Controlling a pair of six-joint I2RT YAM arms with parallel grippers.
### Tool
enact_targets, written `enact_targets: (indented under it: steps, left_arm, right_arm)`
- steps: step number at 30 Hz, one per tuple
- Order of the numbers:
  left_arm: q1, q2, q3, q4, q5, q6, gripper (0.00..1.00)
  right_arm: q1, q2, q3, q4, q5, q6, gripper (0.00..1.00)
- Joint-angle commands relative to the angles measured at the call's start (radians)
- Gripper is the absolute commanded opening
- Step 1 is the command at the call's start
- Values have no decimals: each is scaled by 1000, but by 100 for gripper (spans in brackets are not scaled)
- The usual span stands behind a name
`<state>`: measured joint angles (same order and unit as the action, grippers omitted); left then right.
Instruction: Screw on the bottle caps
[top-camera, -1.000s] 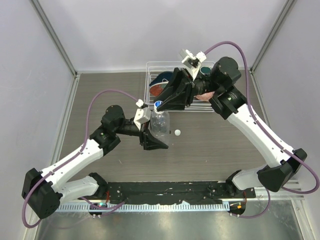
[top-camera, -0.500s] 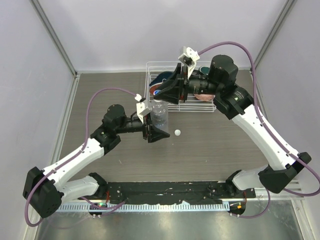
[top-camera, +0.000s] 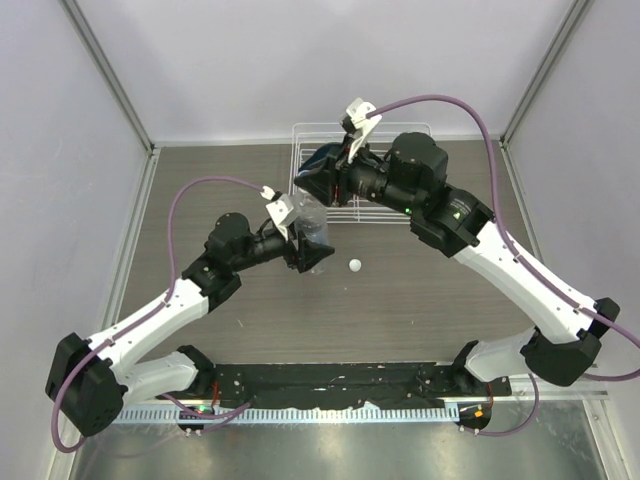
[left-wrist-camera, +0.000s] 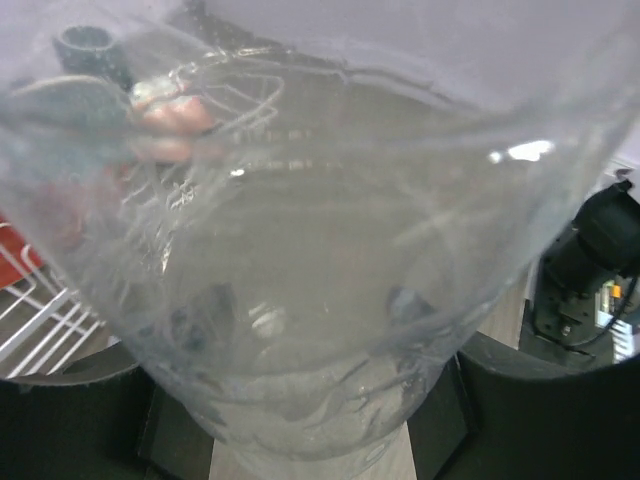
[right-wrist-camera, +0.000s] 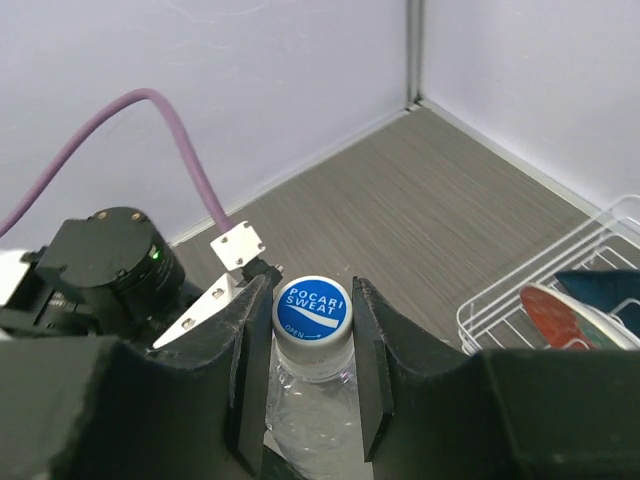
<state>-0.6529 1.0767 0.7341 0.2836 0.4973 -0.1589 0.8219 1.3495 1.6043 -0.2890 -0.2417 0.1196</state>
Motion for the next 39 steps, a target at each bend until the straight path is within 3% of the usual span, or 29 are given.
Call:
enact_targets:
  steps: [1,8,14,17,29,31,34,37,38,39]
  left_arm:
    - [6,-55,22,216,-97,74,0]
    - [7,-67,5,213,-117,81,0]
    - [7,-69,2,210,-155,85,0]
    - [7,-70,-5,210,-163,87,0]
    - [9,-93,-35,149,-80,82,0]
    - [9,-95,-38,132,-57,84,0]
    - [9,-95,-50,123,-14,85,0]
    - [9,-92,-59,131,82,79,0]
    - [9,-90,-64,131,184,90,0]
    - [9,-90,-65,140,232,116,0]
  right_arm:
    - [101,83,37,-248,339,80,1]
    - [203,175,111,-332,648,161,1]
    - [252,226,193,-364,768,189,2]
    - [260,229,226,-352,772,183,29]
    - [258,172,460,-412,653,48,70]
    - [238,148,482,-427,599,32,73]
    - [194,102,491,-449,376,-1,76]
    - [64,50,459,-444,6,-58,77]
    - [-1,30,441,-432,-78,-78,77]
    - [-26,13,416,-421,-279,-139,77]
